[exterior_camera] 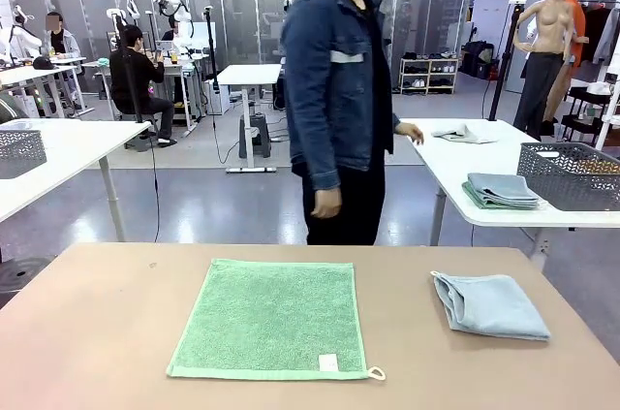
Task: Fold the towels and place them in the basket.
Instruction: When a person lays out a Towel with hook on the table, fold it in half twice.
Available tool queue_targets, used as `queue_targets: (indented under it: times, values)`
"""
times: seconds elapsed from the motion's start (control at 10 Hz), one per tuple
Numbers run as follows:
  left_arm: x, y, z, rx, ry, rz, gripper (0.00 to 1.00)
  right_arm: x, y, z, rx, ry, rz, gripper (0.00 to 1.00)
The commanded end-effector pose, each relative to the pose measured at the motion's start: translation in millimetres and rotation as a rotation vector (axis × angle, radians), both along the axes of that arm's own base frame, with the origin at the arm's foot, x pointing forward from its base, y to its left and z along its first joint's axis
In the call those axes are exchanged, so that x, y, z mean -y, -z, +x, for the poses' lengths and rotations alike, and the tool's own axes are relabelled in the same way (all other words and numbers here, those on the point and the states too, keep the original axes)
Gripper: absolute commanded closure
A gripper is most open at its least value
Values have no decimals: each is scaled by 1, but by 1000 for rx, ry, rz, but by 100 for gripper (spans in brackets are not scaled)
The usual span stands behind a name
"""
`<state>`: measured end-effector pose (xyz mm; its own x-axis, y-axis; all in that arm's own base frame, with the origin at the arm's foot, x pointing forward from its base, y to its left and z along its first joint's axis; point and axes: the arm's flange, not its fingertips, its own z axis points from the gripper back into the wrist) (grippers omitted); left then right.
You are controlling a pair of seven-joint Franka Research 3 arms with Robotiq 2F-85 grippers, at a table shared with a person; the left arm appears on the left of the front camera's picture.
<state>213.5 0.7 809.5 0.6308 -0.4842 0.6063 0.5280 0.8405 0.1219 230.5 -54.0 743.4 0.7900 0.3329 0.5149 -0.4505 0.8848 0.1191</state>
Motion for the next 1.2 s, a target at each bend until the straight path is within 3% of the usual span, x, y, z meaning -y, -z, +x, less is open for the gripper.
queue_targets:
  times: [0.0,0.1,0.3,0.6,0.8,0.9,1.0,1.1]
  values:
    - [0,1,-1,-1,8,-3,0,-1,0,-1,-6,-4,-1,9]
    - [0,0,0,0,0,0,0,0,0,0,0,0,0,9]
    - [36,14,-13,82,222,180,0,-38,-6,-14,76,-206,-144,9]
    - [100,55,-24,185,572,452,0,-134,16,-21,82,-593,-376,9]
    - [132,103,-15,189,668,529,0,-185,53,-20,24,-709,-490,9]
    - [141,125,-9,167,732,496,0,-207,77,-18,-6,-759,-517,9]
    - [156,143,0,99,779,481,0,-227,106,-15,4,-817,-549,9]
    - [163,157,5,65,782,502,0,-236,129,-11,76,-859,-609,9]
